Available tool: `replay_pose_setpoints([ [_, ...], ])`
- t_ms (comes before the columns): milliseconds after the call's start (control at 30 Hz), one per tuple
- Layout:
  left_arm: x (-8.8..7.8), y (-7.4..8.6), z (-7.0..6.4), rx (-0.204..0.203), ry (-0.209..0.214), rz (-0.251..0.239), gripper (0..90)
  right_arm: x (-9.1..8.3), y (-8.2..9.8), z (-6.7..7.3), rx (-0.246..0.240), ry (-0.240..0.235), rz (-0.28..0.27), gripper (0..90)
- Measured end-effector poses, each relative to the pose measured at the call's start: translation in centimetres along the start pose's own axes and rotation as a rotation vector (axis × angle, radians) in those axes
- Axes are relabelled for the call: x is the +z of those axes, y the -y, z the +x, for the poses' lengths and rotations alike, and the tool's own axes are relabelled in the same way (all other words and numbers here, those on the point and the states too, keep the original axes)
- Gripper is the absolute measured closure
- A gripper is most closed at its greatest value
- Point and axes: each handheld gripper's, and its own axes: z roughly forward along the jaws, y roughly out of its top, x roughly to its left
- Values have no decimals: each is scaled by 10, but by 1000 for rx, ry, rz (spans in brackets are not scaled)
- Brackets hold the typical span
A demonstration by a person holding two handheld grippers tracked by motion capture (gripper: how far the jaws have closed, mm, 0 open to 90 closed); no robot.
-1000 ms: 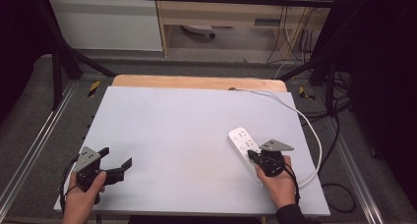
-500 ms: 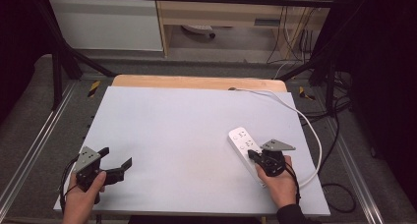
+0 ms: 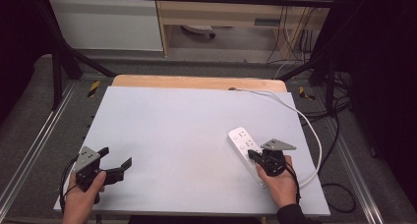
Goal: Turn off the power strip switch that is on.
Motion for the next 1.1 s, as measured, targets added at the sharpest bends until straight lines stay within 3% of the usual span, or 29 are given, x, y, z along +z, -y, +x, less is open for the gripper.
replay_pose_setpoints([
  [533,0,0,0,1,0,0,54,-5,-2,-1,9,-6,-37,900],
  [833,0,0,0,0,-1,-2,54,-10,-4,-1,18,1,-69,814],
  [1100,0,0,1,-1,-1,0,54,-12,-4,-3,34,-10,-118,670],
])
